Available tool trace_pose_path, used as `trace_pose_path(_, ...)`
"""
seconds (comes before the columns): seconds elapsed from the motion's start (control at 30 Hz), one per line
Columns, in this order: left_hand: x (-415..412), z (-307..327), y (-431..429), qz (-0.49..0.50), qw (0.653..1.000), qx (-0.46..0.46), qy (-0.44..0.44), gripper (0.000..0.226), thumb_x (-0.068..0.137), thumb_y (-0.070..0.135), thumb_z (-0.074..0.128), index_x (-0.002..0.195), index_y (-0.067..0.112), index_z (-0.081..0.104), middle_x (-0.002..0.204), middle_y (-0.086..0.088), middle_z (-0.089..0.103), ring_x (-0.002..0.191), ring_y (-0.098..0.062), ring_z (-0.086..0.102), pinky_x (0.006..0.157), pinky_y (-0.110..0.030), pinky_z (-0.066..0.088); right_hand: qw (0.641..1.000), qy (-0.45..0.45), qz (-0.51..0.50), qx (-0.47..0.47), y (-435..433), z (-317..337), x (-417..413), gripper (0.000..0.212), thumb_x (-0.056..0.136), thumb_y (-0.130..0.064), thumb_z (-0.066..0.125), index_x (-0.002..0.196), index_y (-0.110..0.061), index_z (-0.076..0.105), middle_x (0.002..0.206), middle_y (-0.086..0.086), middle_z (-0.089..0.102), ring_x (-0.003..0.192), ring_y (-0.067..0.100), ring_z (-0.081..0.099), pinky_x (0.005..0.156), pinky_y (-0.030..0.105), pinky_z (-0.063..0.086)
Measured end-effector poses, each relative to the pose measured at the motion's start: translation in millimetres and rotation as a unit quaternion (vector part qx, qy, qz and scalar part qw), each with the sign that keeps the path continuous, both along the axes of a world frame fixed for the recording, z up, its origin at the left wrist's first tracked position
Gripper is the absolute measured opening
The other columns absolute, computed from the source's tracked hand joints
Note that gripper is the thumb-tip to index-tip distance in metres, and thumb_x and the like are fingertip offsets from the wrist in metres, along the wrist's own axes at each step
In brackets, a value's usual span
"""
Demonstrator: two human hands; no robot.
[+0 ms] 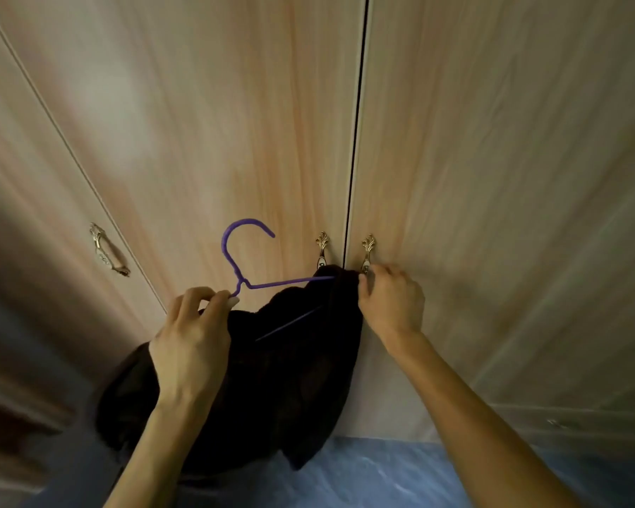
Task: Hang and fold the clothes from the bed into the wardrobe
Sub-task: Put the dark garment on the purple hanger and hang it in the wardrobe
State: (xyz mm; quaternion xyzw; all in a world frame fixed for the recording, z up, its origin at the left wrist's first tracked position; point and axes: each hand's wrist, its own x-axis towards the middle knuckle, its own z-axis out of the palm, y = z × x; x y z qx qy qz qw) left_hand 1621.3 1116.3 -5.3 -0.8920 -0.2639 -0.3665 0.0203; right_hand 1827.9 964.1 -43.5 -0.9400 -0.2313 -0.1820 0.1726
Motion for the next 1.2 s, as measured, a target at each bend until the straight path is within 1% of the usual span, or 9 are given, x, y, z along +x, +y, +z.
trace_pose_path(0.07, 5.1, -6.1, 8.3, -0.013, 1.000, 0.005, -0.008, 0.025, 0.091, 0.016, 0.050, 0.091, 0.004, 0.072, 0.092, -0.015, 0.063, 0.080, -0.035, 0.061, 0.049, -0.022, 0.029, 1.000, 0.000, -0.014, 0.027, 8.5, -3.6, 4.9, 0.018, 0.082, -0.028, 0.064, 0.086, -0.011, 0.070, 0.073, 0.008, 0.066, 0.064, 0.030, 0.062, 0.054, 0.028, 0.039)
trace_pose_path(0.17, 10.6, -13.8, 20.7, -0.011, 1.000, 0.001, -0.018, 0.018, 0.094, 0.010, 0.055, 0.093, 0.006, 0.072, 0.094, -0.015, 0.063, 0.083, -0.035, 0.061, 0.047, -0.024, 0.031, 0.997, 0.007, -0.049, 0.057, 14.3, -7.4, 13.0, 0.024, 0.085, -0.034, 0.061, 0.079, -0.013, 0.069, 0.067, 0.007, 0.065, 0.060, 0.029, 0.061, 0.053, 0.028, 0.040)
trace_pose_path(0.27, 13.7, -17.8, 26.3, -0.013, 1.000, -0.004, -0.013, 0.017, 0.090, 0.009, 0.056, 0.094, 0.007, 0.073, 0.094, -0.014, 0.064, 0.082, -0.035, 0.061, 0.048, -0.023, 0.030, 0.995, 0.025, -0.073, 0.067, 14.1, -11.0, 17.7, 0.032, 0.090, -0.042, 0.053, 0.083, -0.014, 0.067, 0.068, 0.005, 0.064, 0.062, 0.024, 0.060, 0.054, 0.028, 0.039)
trace_pose_path(0.43, 14.3, -13.9, 34.8, -0.050, 0.999, -0.013, -0.009, 0.035, 0.094, 0.023, 0.042, 0.093, 0.007, 0.073, 0.094, -0.012, 0.063, 0.081, -0.032, 0.062, 0.043, -0.026, 0.039, 0.991, 0.033, -0.090, 0.091, 19.3, -10.6, 18.1, 0.033, 0.090, -0.046, 0.054, 0.091, -0.017, 0.070, 0.072, 0.007, 0.067, 0.069, 0.027, 0.062, 0.057, 0.028, 0.038)
trace_pose_path(0.53, 13.1, -7.5, 35.0, -0.055, 0.998, 0.007, 0.005, 0.025, 0.094, 0.022, 0.052, 0.089, 0.007, 0.072, 0.091, -0.011, 0.063, 0.077, -0.031, 0.062, 0.042, -0.023, 0.034, 0.990, 0.047, -0.102, 0.083, 24.2, -11.1, 20.7, 0.034, 0.090, -0.048, 0.052, 0.092, -0.020, 0.071, 0.079, 0.009, 0.070, 0.076, 0.031, 0.064, 0.061, 0.031, 0.043)
trace_pose_path(0.63, 12.4, -4.5, 31.7, -0.071, 0.997, 0.002, 0.015, 0.013, 0.089, 0.017, 0.064, 0.088, 0.007, 0.071, 0.089, -0.011, 0.063, 0.076, -0.029, 0.062, 0.042, -0.023, 0.034, 0.990, 0.060, -0.115, 0.061, 26.9, -8.4, 21.0, 0.033, 0.091, -0.045, 0.053, 0.093, -0.018, 0.071, 0.084, 0.012, 0.070, 0.081, 0.033, 0.065, 0.062, 0.030, 0.039)
trace_pose_path(0.77, 7.2, -5.7, 33.7, -0.086, 0.996, -0.028, 0.029, 0.014, 0.089, 0.020, 0.063, 0.092, 0.008, 0.070, 0.094, -0.009, 0.062, 0.078, -0.026, 0.061, 0.043, -0.030, 0.047, 0.987, 0.071, -0.138, 0.046, 27.2, -5.6, 11.4, 0.035, 0.092, -0.042, 0.052, 0.092, -0.014, 0.072, 0.089, 0.016, 0.070, 0.085, 0.035, 0.065, 0.066, 0.032, 0.044)
trace_pose_path(0.97, -17.9, -3.9, 38.3, -0.093, 0.995, -0.027, 0.032, 0.009, 0.085, 0.012, 0.068, 0.092, 0.008, 0.071, 0.094, -0.010, 0.063, 0.079, -0.028, 0.060, 0.043, -0.025, 0.039, 0.984, 0.084, -0.151, 0.037, 8.3, -3.9, -22.3, 0.036, 0.093, -0.044, 0.049, 0.095, -0.015, 0.071, 0.091, 0.017, 0.070, 0.087, 0.035, 0.065, 0.068, 0.033, 0.046)
trace_pose_path(1.2, -53.4, -4.3, 42.6, -0.116, 0.993, -0.020, 0.028, 0.013, 0.081, 0.006, 0.071, 0.094, 0.005, 0.071, 0.094, -0.013, 0.062, 0.080, -0.033, 0.060, 0.043, -0.033, 0.045, 0.983, 0.082, -0.152, 0.057, -39.5, -7.1, -84.9, 0.031, 0.094, -0.042, 0.048, 0.100, -0.020, 0.069, 0.092, 0.012, 0.071, 0.085, 0.034, 0.065, 0.065, 0.031, 0.042)
